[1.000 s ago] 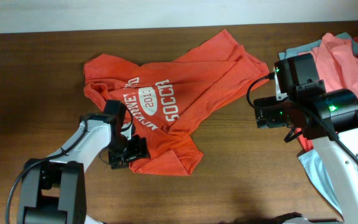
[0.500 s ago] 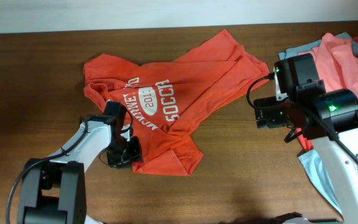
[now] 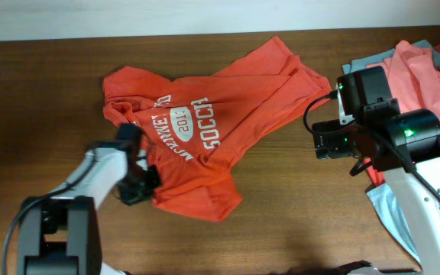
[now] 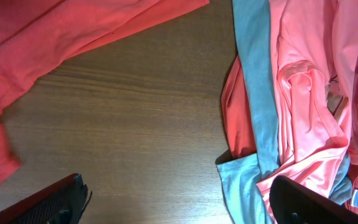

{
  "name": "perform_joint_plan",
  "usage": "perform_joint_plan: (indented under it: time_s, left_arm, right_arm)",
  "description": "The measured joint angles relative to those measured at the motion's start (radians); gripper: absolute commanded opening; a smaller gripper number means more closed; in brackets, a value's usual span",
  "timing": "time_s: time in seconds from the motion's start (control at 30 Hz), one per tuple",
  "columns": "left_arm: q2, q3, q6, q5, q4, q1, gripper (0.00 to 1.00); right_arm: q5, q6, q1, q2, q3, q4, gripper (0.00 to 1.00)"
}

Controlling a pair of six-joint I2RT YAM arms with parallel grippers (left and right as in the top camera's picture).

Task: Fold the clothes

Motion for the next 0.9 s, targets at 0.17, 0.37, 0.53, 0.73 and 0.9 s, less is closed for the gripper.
perform_joint_plan:
  time_s: [0.17, 0.37, 0.53, 0.73, 0.9]
  left_arm:
    - [0.0, 0.093, 0.012, -0.026, 0.034, 0.212, 0.25]
    - [0.0, 0.176, 0.05, 0.027, 0.008, 0.314, 0.66]
    - [0.0, 0.175, 0.057, 0.068, -0.1, 0.291, 0.69]
    - [0.0, 0.169, 0.065, 0.064, -0.136, 0.241, 0.69]
    - [0.0, 0.129, 0.071, 0.014, -0.126, 0.23, 0.69]
  right_arm:
    - [0.0, 0.0, 0.0, 0.0, 0.0, 0.0, 0.99]
    - [0.0, 0.0, 0.0, 0.0, 0.0, 0.0, 0.99]
    - [0.0, 0.0, 0.0, 0.0, 0.0, 0.0, 0.99]
    - [0.0, 0.0, 0.0, 0.0, 0.0, 0.0, 0.99]
    - [0.0, 0.0, 0.0, 0.0, 0.0, -0.013, 0.99]
